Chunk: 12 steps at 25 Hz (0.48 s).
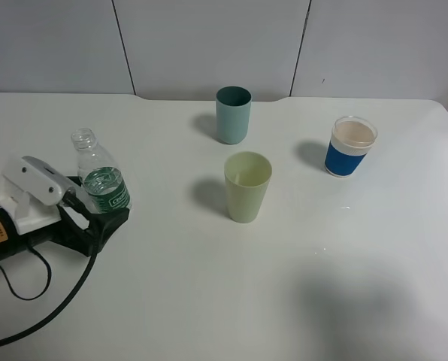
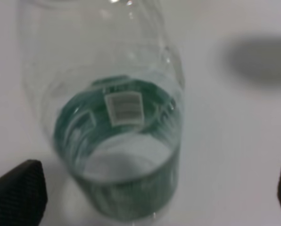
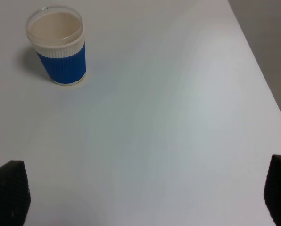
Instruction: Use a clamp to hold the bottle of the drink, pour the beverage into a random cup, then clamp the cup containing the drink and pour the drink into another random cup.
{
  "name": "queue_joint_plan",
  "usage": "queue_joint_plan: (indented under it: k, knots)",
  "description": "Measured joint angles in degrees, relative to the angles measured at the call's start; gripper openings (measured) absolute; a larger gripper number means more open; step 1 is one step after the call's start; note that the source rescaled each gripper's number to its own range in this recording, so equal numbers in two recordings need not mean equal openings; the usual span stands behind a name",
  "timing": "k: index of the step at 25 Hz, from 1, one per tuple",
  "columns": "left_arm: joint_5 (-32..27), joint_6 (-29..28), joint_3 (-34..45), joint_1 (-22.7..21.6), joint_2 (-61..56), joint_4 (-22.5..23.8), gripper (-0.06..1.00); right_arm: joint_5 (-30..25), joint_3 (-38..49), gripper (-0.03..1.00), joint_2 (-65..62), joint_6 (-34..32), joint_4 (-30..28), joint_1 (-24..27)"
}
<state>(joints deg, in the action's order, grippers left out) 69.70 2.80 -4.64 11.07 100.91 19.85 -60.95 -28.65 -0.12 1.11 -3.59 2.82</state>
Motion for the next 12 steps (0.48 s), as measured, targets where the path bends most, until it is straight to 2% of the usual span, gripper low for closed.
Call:
queue_joint_plan:
  k: [5,12]
  knots:
    - [-0.08,0.00,4.18,0.00,-5.34,-1.34,0.99,0.00,0.00,1.00,0.00,0.00,0.00,0.00]
    - [-0.57,-2.80,4.64,0.00,-12.72,-2.42,1.00,0.00,0.00,1.00,0.00,0.00,0.00,0.00]
